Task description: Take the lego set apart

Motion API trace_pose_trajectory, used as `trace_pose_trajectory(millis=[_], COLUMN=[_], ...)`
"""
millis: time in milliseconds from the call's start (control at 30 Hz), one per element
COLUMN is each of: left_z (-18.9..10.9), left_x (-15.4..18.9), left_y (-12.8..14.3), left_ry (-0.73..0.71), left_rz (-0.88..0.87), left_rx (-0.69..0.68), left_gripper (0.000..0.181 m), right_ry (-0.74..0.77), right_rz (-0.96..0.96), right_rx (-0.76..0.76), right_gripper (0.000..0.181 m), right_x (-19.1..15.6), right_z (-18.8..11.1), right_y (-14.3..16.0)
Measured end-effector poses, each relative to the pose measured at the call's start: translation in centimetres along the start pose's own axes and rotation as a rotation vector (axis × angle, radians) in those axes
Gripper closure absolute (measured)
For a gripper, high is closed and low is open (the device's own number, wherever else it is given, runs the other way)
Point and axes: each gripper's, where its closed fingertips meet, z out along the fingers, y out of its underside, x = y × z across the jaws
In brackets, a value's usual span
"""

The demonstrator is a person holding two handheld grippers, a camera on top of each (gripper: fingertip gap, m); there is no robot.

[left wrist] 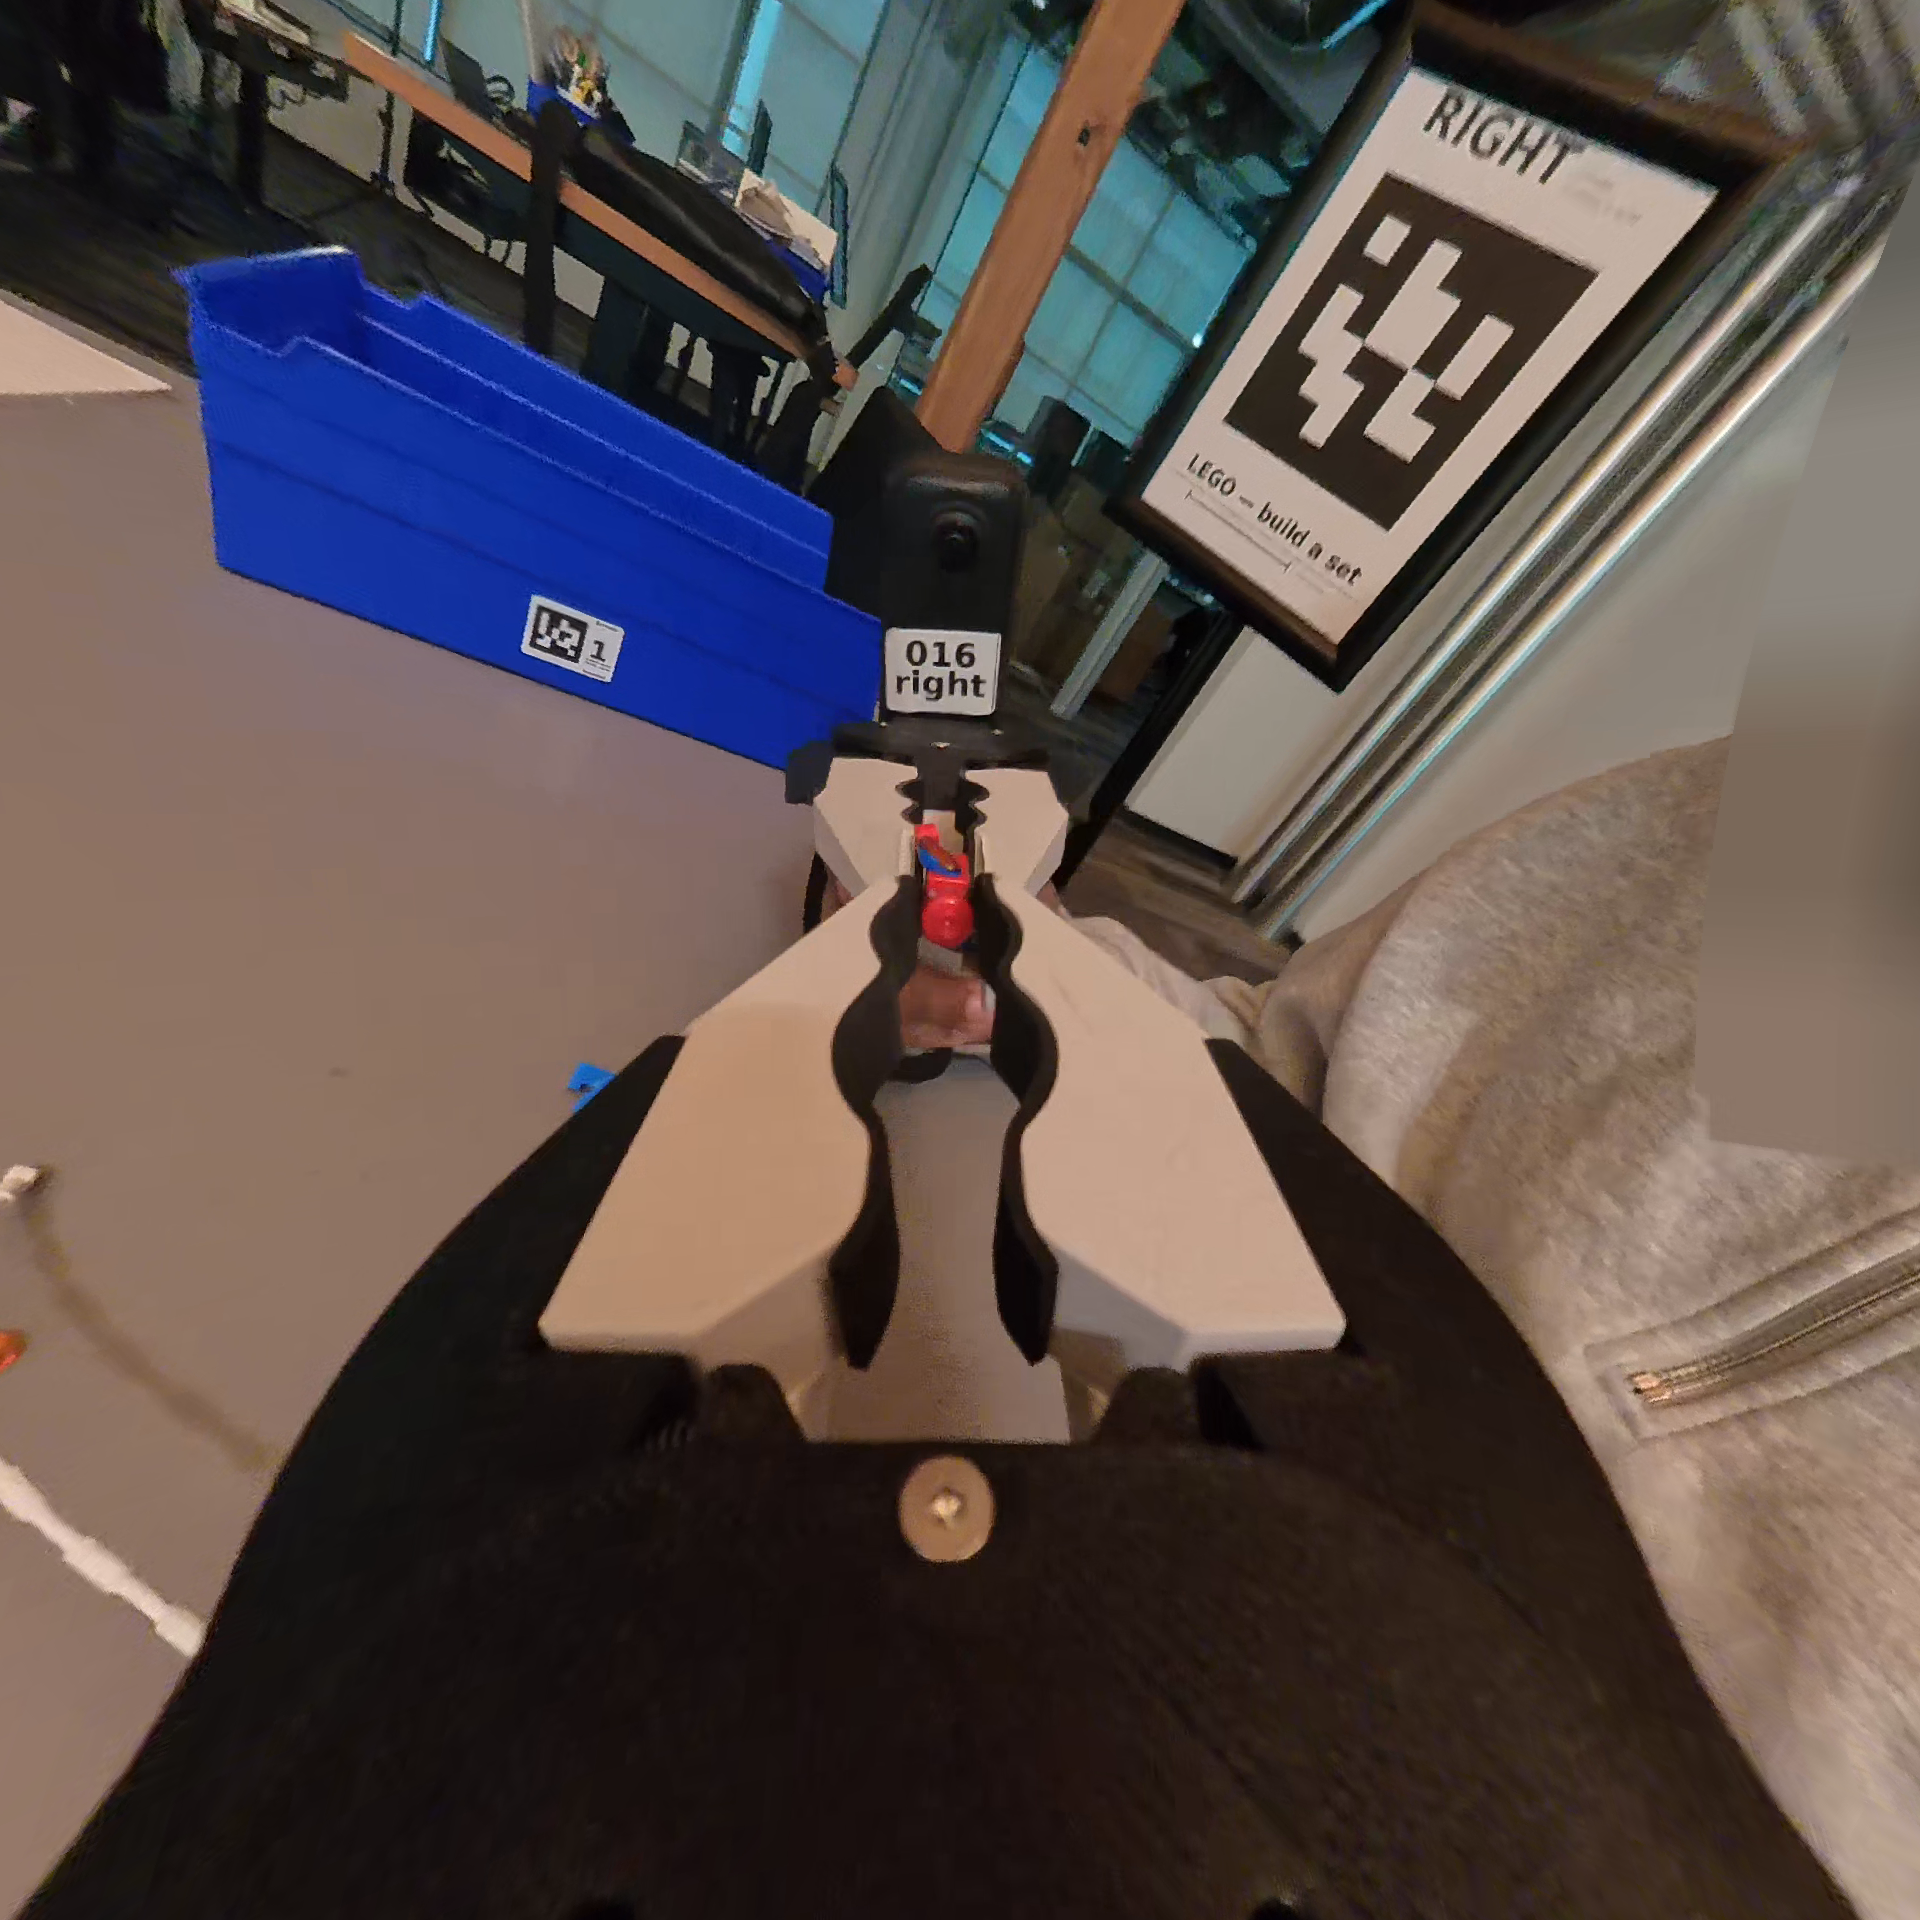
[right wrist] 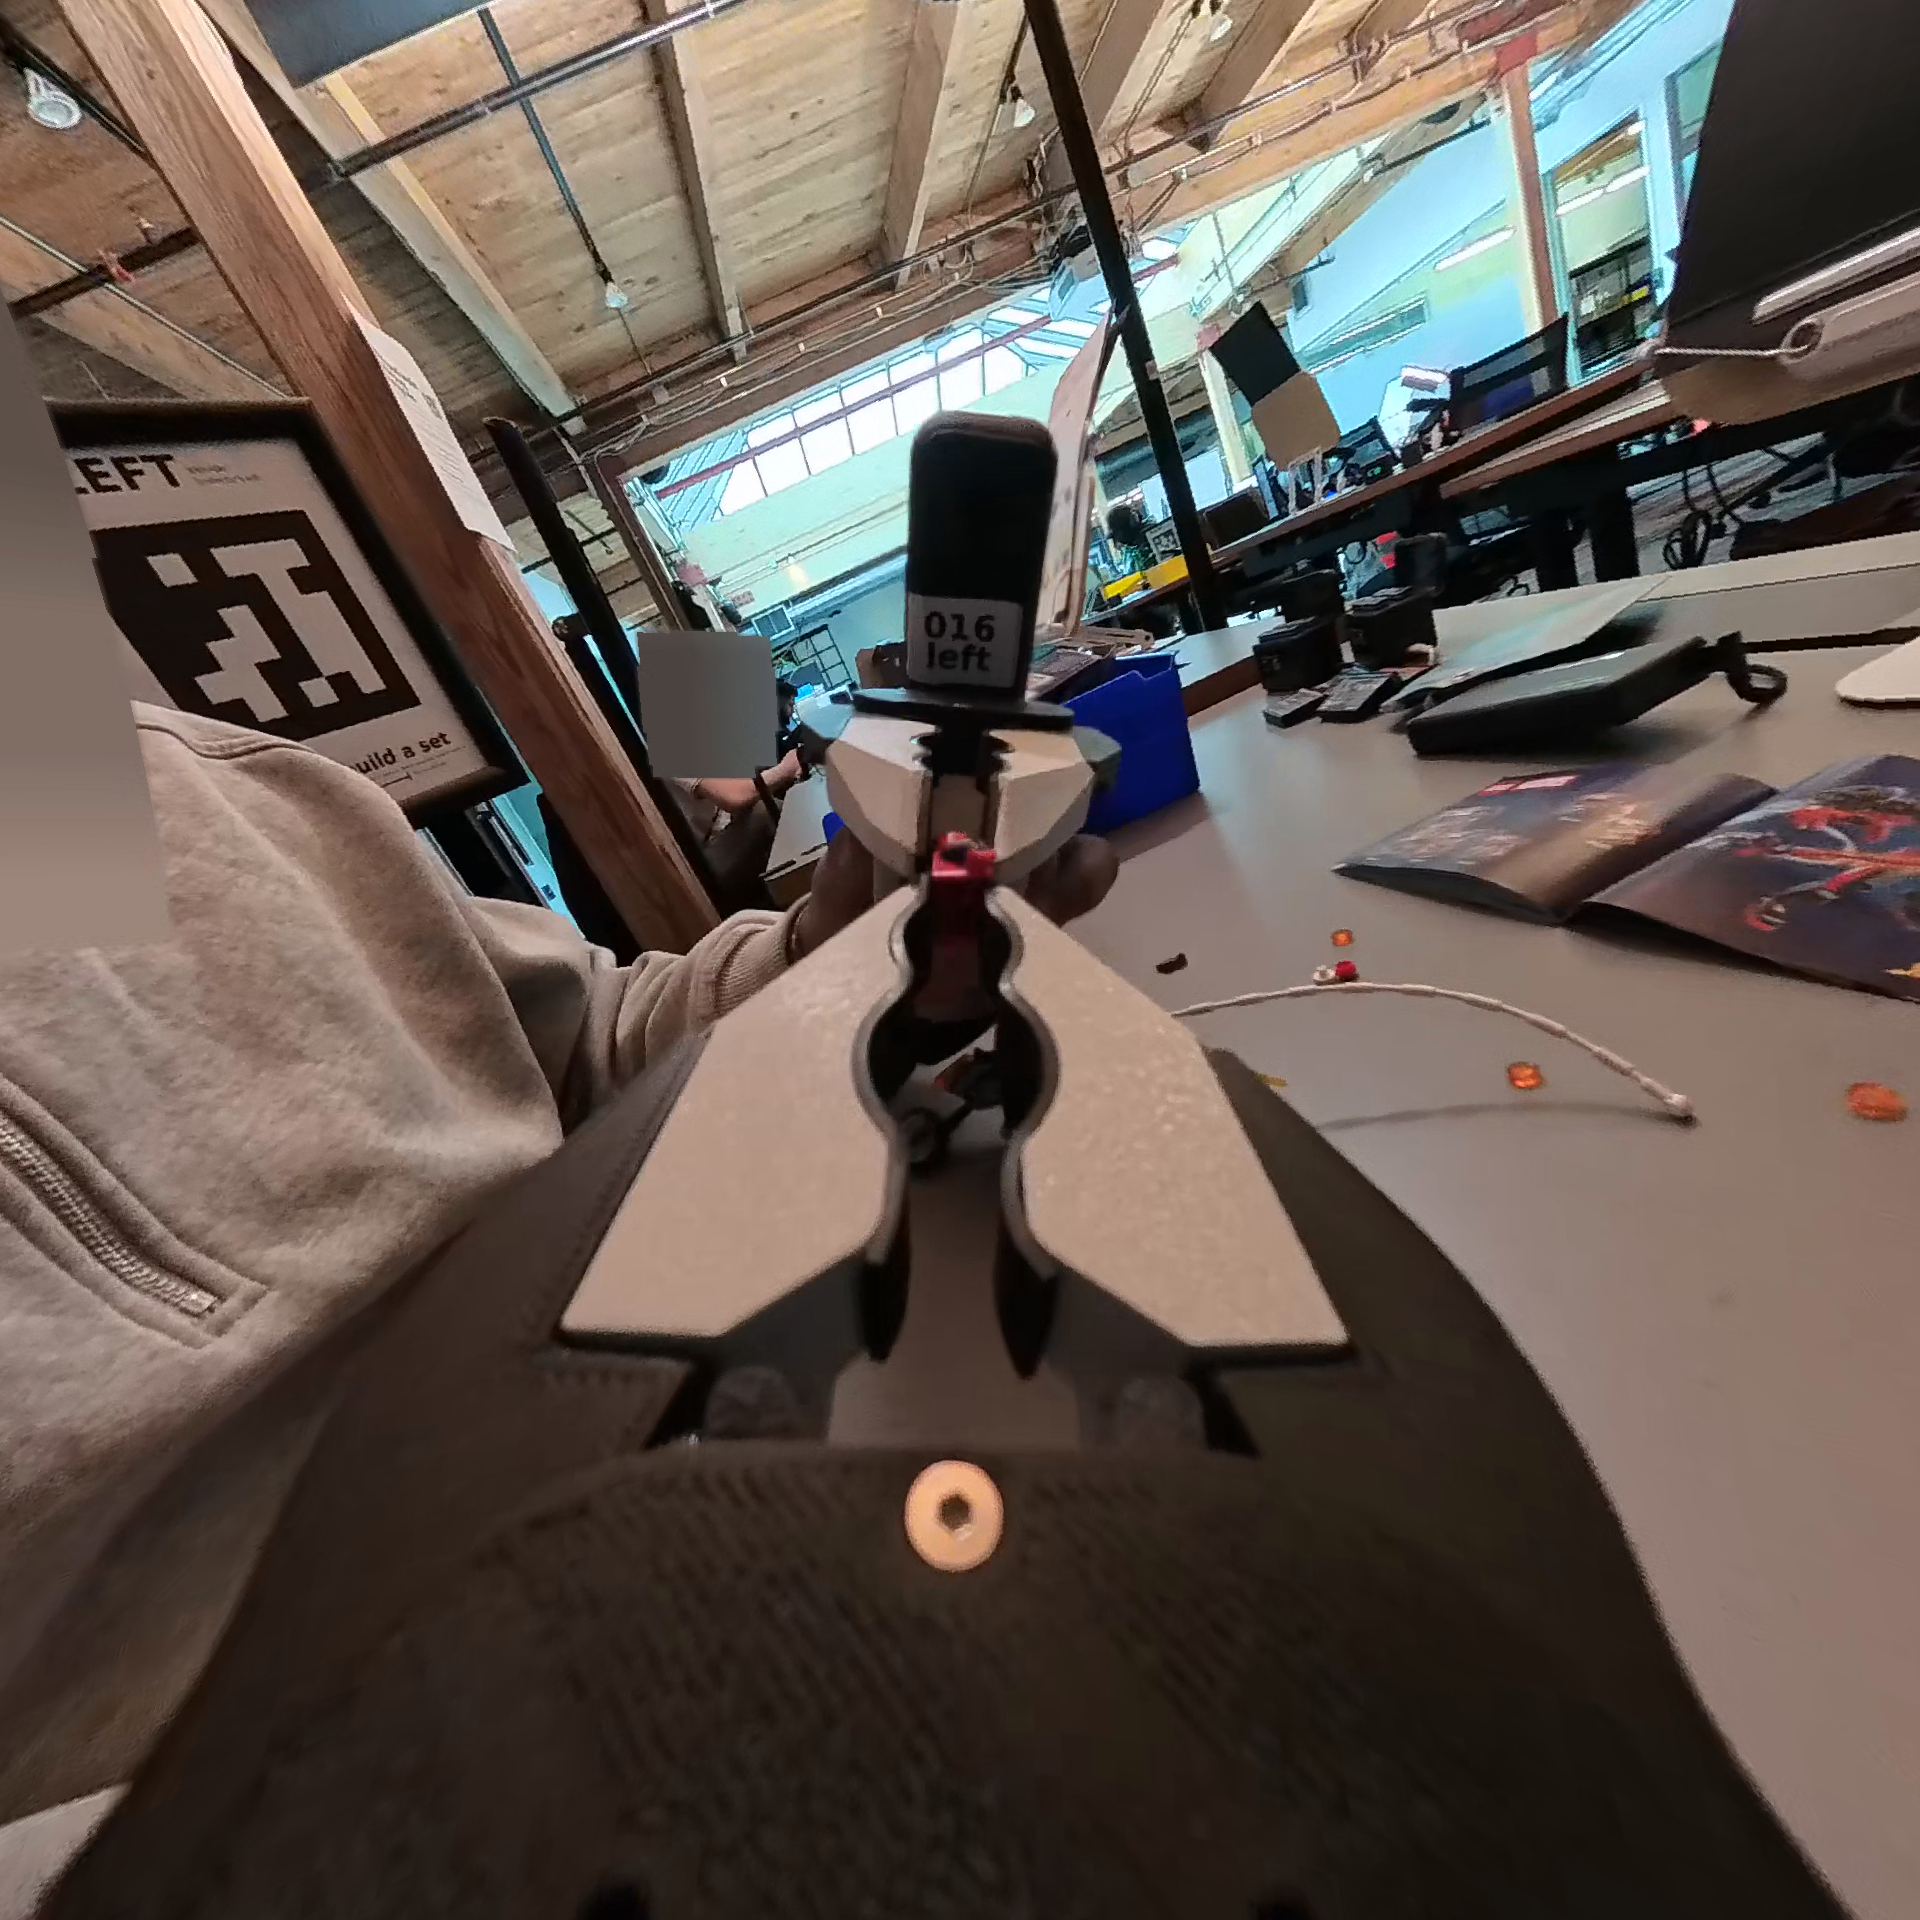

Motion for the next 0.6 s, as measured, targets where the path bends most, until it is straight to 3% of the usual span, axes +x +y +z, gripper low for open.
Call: trace_pose_trajectory(millis=[233,600], left_z=[-0.3,-0.3], left_x=[0.0,0.4], left_y=[0.5,0.7], left_ry=[-0.063,0.002], left_rz=[0.170,0.048], left_rx=[-0.051,-0.064], left_gripper=[0.169,0.173], right_ry=[0.007,-0.007], right_rz=[-0.023,-0.086], right_rx=[-0.017,0.010], right_gripper=[0.176,0.162], right_x=[-0.1,-0.6], right_z=[0.0,0.0], right_y=[0.2,-0.1])
